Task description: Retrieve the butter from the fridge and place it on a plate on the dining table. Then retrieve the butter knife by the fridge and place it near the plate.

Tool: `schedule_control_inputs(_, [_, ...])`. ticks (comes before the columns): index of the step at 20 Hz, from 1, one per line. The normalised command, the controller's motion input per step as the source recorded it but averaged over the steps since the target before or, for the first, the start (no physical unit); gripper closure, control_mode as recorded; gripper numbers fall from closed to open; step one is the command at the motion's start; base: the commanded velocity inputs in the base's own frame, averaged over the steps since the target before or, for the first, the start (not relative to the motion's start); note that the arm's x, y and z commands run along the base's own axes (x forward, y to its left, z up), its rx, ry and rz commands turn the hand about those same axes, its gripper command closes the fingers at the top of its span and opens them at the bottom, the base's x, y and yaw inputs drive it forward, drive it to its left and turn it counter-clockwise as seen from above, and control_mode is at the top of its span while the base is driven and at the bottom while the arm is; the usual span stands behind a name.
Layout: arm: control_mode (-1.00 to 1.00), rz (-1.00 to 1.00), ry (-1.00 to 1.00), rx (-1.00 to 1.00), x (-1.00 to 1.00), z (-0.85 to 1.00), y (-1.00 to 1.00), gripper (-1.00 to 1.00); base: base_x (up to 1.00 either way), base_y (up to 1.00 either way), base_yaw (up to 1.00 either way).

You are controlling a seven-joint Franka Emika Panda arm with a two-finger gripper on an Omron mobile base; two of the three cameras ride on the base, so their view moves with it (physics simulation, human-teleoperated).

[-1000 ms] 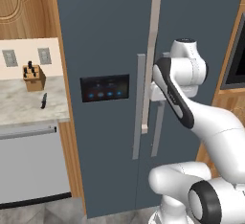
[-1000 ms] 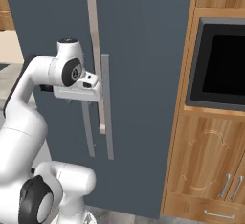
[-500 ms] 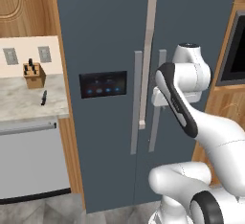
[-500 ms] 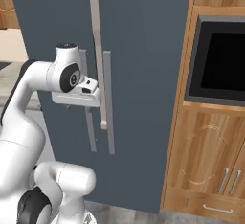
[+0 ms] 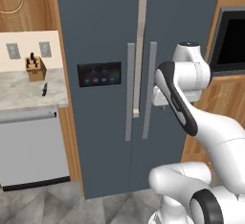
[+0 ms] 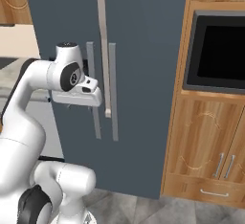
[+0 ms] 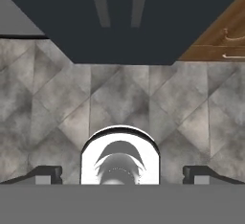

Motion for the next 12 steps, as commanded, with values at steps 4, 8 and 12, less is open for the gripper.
schedule_control_inputs(4, [1.0, 0.0, 0.0, 0.0, 0.0, 0.0, 0.0, -1.0, -0.03, -0.05, 0.0])
schedule_control_inputs(8, [-1.0, 0.0, 0.0, 0.0, 0.36, -0.17, -0.08, -1.0, 0.0, 0.0, 0.0])
schedule_control_inputs(12, [-1.0, 0.0, -0.29, 0.0, 0.69, -0.19, -0.2, -1.0, 0.0, 0.0, 0.0])
